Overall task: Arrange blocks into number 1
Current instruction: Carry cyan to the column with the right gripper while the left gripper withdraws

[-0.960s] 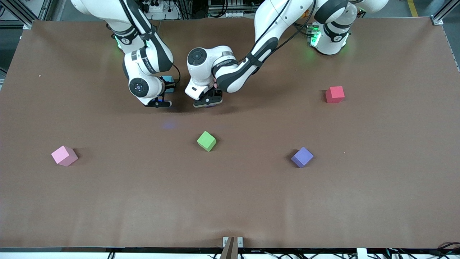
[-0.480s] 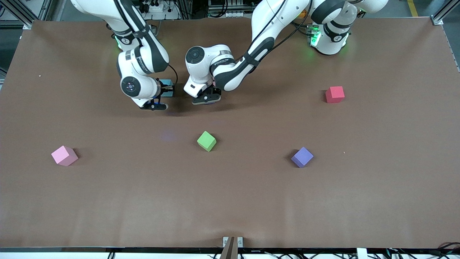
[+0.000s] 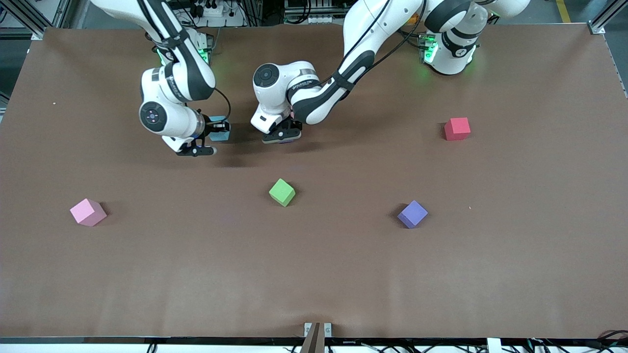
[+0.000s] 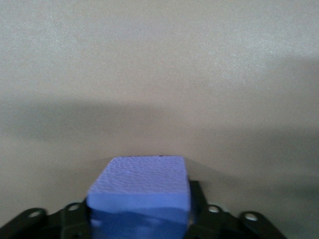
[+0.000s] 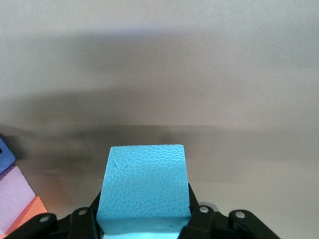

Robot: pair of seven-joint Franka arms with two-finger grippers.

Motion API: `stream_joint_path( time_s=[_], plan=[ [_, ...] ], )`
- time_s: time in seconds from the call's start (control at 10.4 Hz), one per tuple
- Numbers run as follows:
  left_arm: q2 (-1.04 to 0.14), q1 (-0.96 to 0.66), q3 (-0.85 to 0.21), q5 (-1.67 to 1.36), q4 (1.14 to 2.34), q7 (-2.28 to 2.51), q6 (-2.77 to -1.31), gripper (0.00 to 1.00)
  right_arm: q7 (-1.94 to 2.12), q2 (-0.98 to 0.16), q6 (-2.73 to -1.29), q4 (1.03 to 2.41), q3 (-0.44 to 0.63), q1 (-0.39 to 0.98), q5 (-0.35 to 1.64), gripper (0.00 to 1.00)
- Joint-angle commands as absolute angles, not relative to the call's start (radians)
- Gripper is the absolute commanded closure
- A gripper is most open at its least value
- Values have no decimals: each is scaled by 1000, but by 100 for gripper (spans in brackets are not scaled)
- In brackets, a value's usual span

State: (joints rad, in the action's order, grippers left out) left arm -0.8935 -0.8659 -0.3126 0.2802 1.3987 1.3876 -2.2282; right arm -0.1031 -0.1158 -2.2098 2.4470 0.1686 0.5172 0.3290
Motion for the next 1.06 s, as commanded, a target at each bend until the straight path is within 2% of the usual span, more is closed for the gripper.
stream_joint_path(
  time_s=[0.0, 0.48, 0.67, 0.96],
  plan=[
    [-897, -888, -296, 313, 1379, 1370, -2217, 0, -80, -101, -2206, 2413, 169, 509, 331, 45],
    [-824, -871, -293, 324, 1378, 1405, -2129, 0, -81, -101, -2209, 2350, 179, 517, 325, 45],
    [-781, -868, -241, 321, 1379, 1436, -2105, 0, -83, -106, -2210, 2320, 184, 518, 325, 45],
    [-721, -720, -193, 308, 1382, 1457, -2094, 0, -101, -156, -2207, 2225, 201, 567, 324, 45]
  ],
)
